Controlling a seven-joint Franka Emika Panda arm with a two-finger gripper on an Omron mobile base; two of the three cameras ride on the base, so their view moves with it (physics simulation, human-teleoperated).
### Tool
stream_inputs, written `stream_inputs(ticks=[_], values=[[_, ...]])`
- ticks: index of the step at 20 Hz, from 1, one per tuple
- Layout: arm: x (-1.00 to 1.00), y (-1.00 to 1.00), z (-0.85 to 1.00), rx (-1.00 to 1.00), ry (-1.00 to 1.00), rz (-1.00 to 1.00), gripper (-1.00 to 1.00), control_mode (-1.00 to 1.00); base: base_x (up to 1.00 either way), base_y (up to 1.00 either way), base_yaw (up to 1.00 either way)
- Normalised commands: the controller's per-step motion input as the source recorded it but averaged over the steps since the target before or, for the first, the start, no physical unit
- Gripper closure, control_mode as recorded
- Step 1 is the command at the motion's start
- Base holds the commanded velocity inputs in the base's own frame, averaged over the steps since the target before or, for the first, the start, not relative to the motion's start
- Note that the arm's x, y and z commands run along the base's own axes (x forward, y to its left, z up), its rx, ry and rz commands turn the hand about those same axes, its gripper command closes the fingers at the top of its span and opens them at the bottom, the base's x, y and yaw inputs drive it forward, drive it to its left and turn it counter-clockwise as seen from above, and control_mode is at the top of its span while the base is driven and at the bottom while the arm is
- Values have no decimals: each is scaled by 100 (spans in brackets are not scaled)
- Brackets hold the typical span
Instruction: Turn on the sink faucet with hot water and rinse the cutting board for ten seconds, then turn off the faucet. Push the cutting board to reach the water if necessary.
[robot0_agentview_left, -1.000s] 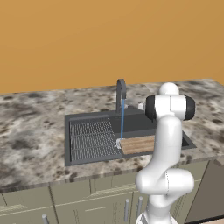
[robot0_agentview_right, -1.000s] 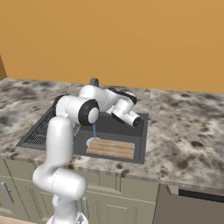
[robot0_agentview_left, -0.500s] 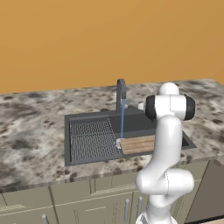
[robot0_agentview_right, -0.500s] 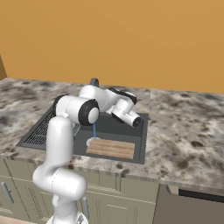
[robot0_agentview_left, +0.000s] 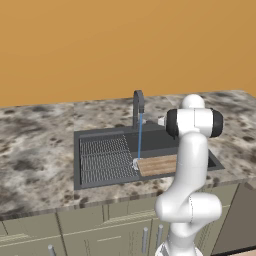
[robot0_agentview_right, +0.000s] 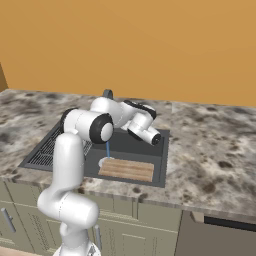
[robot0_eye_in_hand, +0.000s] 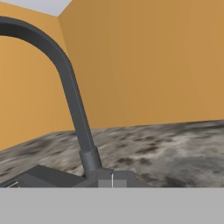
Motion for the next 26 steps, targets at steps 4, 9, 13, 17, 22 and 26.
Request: stream_inputs(ticks=[4,9,13,17,22,26], values=[[0,0,0,0,0,0,100,-100,0,0,0],[0,0,0,0,0,0,100,-100,0,0,0],[0,0,0,0,0,0,100,-100,0,0,0],[0,0,0,0,0,0,100,-100,0,0,0],[0,0,0,0,0,0,100,-100,0,0,0],[0,0,0,0,0,0,100,-100,0,0,0]])
